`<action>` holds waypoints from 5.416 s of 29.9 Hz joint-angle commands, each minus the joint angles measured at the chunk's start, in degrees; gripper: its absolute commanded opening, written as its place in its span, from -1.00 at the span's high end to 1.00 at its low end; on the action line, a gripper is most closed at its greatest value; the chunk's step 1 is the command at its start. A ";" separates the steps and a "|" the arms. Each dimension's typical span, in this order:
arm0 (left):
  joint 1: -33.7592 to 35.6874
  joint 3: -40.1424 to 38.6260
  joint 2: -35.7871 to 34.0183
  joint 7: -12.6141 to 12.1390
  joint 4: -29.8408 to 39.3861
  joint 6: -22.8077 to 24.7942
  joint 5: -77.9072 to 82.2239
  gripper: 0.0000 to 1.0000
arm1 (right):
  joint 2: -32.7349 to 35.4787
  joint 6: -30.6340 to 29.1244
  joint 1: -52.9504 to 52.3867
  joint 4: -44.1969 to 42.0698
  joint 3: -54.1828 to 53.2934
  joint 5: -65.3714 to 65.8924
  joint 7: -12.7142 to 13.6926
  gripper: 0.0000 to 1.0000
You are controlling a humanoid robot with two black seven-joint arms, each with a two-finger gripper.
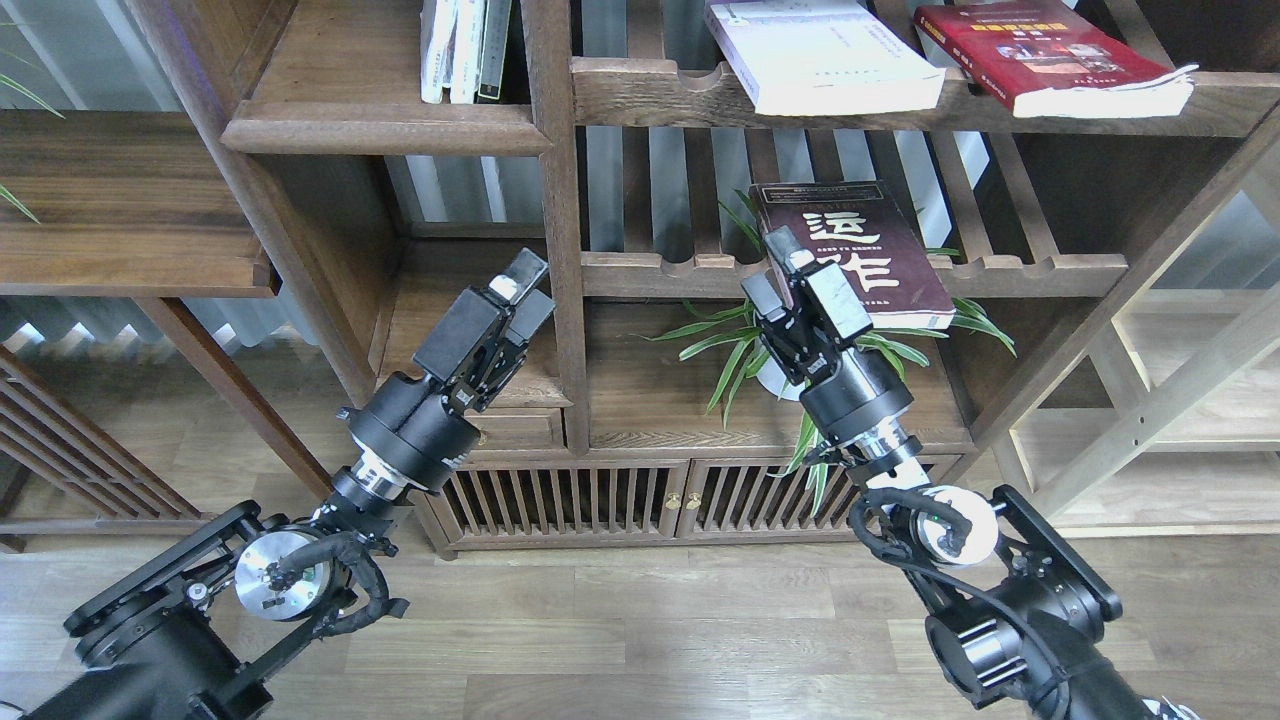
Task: Organize books on shelf
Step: 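Move the right gripper toward the maroon book standing on the middle shelf, then grasp the bottom edge of the maroon book with the right gripper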
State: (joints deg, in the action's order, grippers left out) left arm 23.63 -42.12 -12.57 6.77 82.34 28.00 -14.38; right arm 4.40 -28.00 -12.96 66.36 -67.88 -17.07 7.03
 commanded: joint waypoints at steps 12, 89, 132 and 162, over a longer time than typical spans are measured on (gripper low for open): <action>0.10 -0.50 -0.08 0.26 0.10 0.00 1.90 -0.98 | 0.17 0.00 0.57 0.00 0.03 0.10 0.00 -1.00; 0.54 -1.82 2.12 0.00 -0.69 0.00 8.32 -0.99 | -2.12 22.27 -3.38 -13.19 -10.69 -5.79 -5.71 -0.97; -0.25 -1.74 2.55 0.18 -1.13 0.00 9.37 -0.99 | -1.94 28.79 -11.56 -22.33 -11.05 -6.14 -5.80 -0.66; -1.04 -1.65 2.55 0.35 -2.01 0.00 9.37 -0.99 | -3.26 26.86 -13.32 -24.08 -11.14 -6.23 -6.06 -0.08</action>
State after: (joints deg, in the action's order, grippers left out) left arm 22.70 -43.95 -10.02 7.14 80.27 28.00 -5.01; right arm 1.57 -0.52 -26.28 42.27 -79.00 -23.30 0.96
